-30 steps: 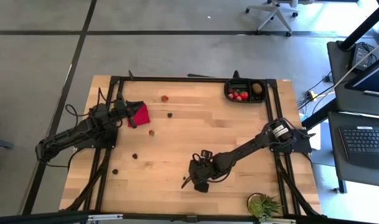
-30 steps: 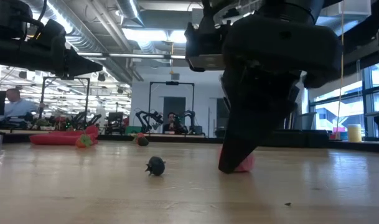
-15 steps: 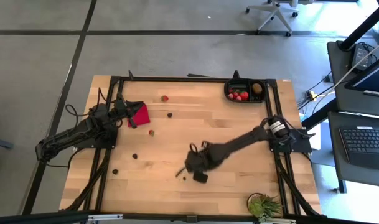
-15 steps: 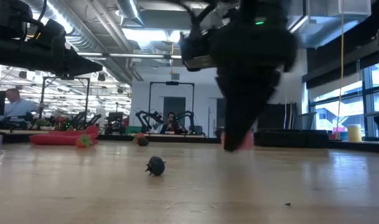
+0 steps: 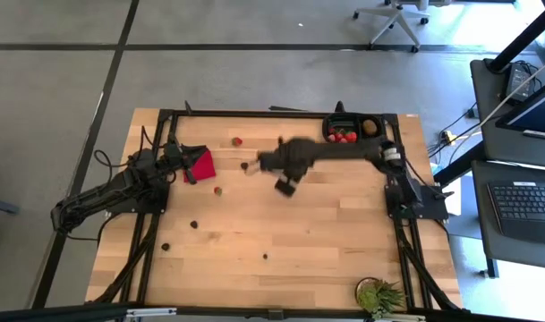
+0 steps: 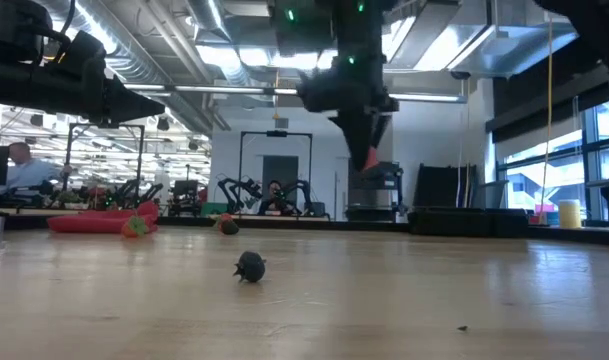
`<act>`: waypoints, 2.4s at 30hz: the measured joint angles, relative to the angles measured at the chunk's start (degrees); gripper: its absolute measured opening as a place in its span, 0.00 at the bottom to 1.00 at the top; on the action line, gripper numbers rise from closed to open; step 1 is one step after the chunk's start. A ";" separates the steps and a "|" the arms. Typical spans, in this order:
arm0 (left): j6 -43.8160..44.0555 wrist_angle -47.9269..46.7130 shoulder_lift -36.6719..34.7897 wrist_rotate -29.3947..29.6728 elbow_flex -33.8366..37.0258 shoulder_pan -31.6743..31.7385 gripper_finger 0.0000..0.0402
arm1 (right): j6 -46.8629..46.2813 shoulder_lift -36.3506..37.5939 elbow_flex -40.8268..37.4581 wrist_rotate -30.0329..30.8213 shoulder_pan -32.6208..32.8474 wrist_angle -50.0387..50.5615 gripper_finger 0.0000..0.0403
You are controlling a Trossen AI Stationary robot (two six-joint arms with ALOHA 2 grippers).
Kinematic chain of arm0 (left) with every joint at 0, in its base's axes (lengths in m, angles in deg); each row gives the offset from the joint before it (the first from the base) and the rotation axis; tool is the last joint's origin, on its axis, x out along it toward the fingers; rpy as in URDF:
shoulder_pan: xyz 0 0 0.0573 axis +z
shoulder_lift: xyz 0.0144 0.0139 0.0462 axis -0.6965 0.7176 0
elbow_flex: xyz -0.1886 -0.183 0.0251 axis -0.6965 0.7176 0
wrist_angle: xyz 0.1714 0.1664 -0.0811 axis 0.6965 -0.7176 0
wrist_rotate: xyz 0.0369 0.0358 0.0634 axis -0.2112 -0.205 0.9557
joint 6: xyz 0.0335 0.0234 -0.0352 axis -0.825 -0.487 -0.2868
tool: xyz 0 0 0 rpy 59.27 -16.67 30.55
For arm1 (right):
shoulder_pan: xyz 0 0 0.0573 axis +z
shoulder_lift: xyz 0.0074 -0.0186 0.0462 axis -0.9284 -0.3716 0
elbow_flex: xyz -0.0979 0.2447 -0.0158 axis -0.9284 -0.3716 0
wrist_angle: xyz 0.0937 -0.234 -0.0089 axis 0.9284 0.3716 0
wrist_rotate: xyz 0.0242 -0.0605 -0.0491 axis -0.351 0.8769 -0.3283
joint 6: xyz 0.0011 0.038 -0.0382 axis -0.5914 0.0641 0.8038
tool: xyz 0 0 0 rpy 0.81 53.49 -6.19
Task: Pick and placing Produce into tupperware
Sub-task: Put the pink peach into the black bin, then put the black berry into the black bin
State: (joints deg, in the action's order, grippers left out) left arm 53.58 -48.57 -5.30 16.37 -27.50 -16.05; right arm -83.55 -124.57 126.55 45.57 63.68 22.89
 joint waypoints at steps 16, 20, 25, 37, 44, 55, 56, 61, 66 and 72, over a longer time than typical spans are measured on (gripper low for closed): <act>0.03 0.00 0.01 0.00 0.00 0.01 0.07 | -1.31 0.09 1.11 0.10 -32.00 5.06 0.24; 0.02 0.00 0.01 0.00 -0.01 0.00 0.07 | -1.82 0.11 1.11 0.09 -35.61 3.34 0.24; 0.02 0.00 -0.01 0.00 -0.01 0.02 0.07 | -1.83 0.11 1.11 0.07 -37.89 1.71 0.24; 0.06 0.00 0.01 -0.02 0.00 0.01 0.07 | -10.94 0.13 1.08 0.06 -40.14 1.92 0.24; 0.09 0.00 -0.01 -0.02 0.00 0.01 0.07 | -12.62 -1.16 1.05 0.04 -40.12 4.29 0.24; 0.13 -0.01 -0.01 -0.02 0.00 0.01 0.07 | -6.39 -5.60 1.00 0.04 -40.07 4.25 0.24; 0.11 -0.02 0.00 -0.02 0.01 0.00 0.07 | -6.34 -5.62 1.00 0.04 -39.96 4.25 0.24; 0.11 0.00 -0.01 -0.02 0.00 0.00 0.07 | -6.29 -5.68 1.00 0.04 -39.90 4.11 0.28; 0.09 -0.02 0.00 -0.02 0.00 0.02 0.07 | -6.29 -5.68 1.00 0.02 -39.90 4.85 0.42; 0.12 -0.02 -0.01 -0.02 0.01 0.02 0.07 | -7.66 -5.70 1.00 0.02 -39.90 6.92 0.61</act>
State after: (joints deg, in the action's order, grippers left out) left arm 53.70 -48.58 -5.31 16.34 -27.49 -16.03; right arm -91.21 -130.27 127.55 45.60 23.78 29.81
